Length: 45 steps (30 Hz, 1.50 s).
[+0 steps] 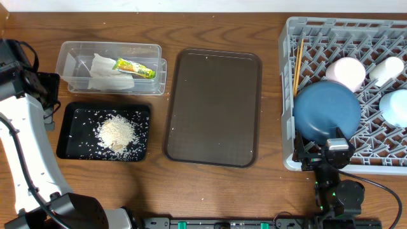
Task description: Sort waste into correct bins and load items into the dishwasher rack
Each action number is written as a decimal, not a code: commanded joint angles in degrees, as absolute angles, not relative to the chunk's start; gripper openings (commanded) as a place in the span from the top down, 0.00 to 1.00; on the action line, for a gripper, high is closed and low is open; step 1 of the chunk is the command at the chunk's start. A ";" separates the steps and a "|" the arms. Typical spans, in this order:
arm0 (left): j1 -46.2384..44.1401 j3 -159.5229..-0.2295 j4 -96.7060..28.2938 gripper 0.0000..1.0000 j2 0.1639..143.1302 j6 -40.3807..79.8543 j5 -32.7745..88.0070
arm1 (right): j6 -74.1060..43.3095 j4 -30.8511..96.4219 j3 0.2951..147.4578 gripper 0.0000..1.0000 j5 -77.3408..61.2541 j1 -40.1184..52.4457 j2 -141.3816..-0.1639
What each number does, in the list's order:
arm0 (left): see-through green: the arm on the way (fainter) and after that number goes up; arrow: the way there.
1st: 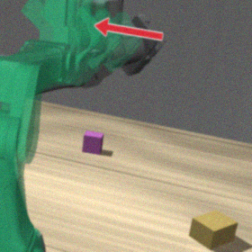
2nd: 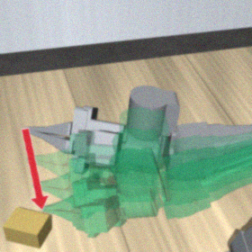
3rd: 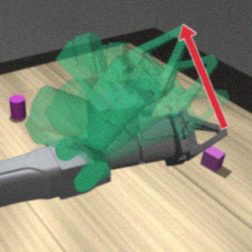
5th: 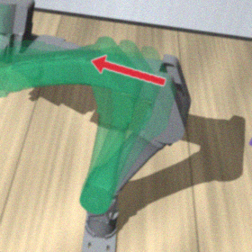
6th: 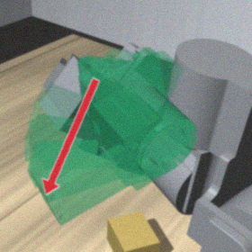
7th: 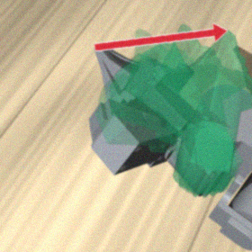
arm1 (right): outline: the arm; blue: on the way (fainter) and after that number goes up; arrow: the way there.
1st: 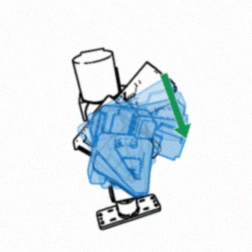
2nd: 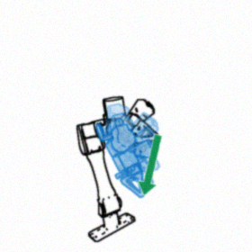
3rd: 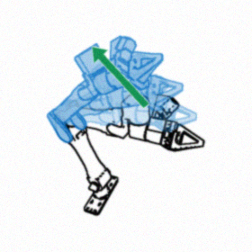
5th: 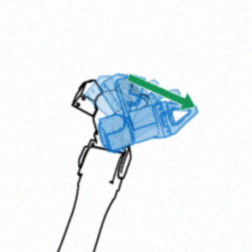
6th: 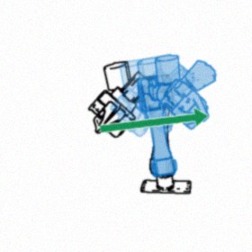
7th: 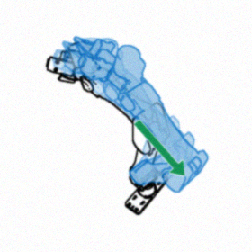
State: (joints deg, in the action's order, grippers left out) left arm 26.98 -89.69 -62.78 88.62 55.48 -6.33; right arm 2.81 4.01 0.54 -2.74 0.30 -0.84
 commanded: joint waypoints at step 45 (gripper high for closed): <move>8.01 -26.87 -19.68 0.11 45.06 34.26 -12.45 | 3.73 4.10 0.32 0.01 -1.93 0.73 -0.38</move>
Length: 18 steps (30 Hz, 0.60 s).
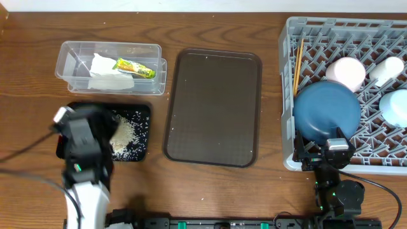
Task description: Sort waste into correct bins and load items into the dishwasher rack
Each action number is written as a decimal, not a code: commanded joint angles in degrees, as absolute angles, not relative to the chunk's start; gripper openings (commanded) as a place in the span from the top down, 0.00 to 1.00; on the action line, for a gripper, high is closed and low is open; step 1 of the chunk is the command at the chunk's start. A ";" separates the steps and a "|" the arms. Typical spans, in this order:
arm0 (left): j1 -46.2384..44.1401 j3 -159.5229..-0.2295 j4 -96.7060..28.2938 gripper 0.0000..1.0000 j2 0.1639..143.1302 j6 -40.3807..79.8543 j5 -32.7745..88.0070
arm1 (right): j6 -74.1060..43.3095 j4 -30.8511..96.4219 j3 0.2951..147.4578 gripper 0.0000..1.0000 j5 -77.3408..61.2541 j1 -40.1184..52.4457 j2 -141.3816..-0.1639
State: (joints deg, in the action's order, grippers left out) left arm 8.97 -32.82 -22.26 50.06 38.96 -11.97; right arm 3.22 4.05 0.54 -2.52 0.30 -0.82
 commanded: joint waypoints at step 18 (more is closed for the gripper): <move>5.04 -4.29 -5.04 0.11 18.92 27.27 -5.10 | 3.70 4.10 0.32 0.01 -1.93 0.73 -0.38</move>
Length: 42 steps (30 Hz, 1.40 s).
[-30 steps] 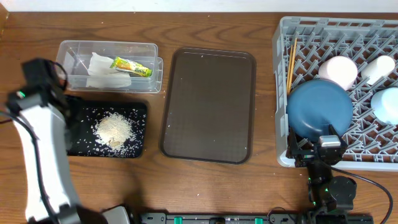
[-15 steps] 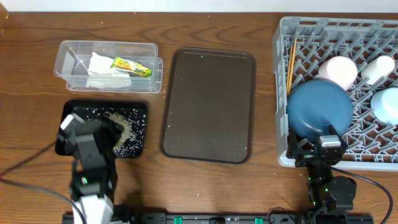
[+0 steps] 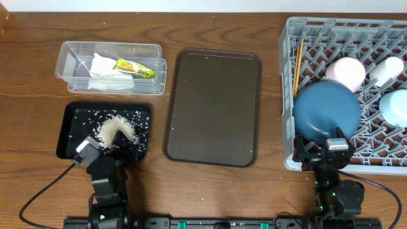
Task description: Sort waste into correct bins and load items into the dishwasher rack
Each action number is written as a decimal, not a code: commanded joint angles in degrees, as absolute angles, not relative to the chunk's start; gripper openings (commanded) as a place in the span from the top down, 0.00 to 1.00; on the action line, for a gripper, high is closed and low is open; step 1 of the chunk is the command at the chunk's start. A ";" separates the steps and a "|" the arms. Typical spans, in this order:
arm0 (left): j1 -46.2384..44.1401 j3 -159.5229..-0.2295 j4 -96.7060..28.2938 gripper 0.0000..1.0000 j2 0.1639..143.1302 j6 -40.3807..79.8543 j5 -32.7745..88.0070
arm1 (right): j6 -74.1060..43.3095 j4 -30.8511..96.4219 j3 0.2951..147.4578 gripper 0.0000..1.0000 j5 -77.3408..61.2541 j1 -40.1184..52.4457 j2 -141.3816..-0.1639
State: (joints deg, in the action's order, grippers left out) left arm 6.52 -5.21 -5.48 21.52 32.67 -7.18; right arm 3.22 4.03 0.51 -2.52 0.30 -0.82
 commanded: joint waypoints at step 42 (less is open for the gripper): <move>-1.74 -0.23 -4.01 0.11 0.10 6.02 -1.93 | 3.73 4.10 0.32 0.01 -1.93 0.73 -0.38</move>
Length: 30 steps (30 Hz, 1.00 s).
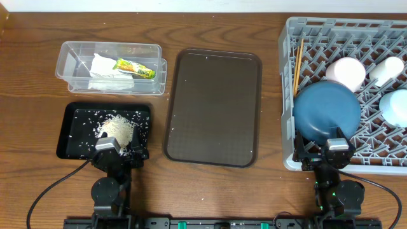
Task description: Sort waste into correct bins and load items into the dishwasher rack
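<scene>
A clear bin (76, 63) at the back left holds a white tissue (105, 70) and a yellow-green wrapper (134, 68). In front of it, a black tray (71, 130) carries a pile of rice (117, 129). The grey dishwasher rack (356, 35) on the right holds a blue bowl (327, 113), a pink cup (346, 72), a white cup (386, 69), a pale blue cup (395, 105) and chopsticks (297, 63). My left gripper (119, 152) sits folded at the black tray's front edge. My right gripper (329, 154) sits folded at the rack's front edge. Both sets of fingers are hidden by the wrists.
A brown serving tray (213, 105) with nothing on it lies in the middle of the wooden table (210, 191). Cables run from both arm bases along the table's front edge.
My left arm has shifted a little right and back, from just in front of the black tray's left half to its front edge. Nothing else has moved.
At first my left arm reached along the table's left edge beside the bins. Then it was over the left part of the black tray, then low at the front edge, and now folded there. The right arm and all items stayed put.
</scene>
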Each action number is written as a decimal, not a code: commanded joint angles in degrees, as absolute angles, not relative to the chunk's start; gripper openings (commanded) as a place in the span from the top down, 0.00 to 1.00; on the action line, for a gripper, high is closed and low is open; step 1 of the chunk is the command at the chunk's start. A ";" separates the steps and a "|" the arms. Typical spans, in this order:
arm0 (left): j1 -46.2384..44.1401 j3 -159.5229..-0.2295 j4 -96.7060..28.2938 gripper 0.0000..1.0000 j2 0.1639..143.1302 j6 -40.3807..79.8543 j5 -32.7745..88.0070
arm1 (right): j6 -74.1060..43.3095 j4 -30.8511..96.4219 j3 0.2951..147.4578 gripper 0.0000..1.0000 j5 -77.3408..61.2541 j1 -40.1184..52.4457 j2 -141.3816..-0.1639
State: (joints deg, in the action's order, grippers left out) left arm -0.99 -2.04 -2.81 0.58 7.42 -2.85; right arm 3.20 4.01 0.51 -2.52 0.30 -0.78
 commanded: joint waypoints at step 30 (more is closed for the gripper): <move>-4.36 -0.23 -3.99 0.11 0.23 6.02 -2.11 | 3.73 4.10 0.32 0.01 -1.93 0.73 -0.38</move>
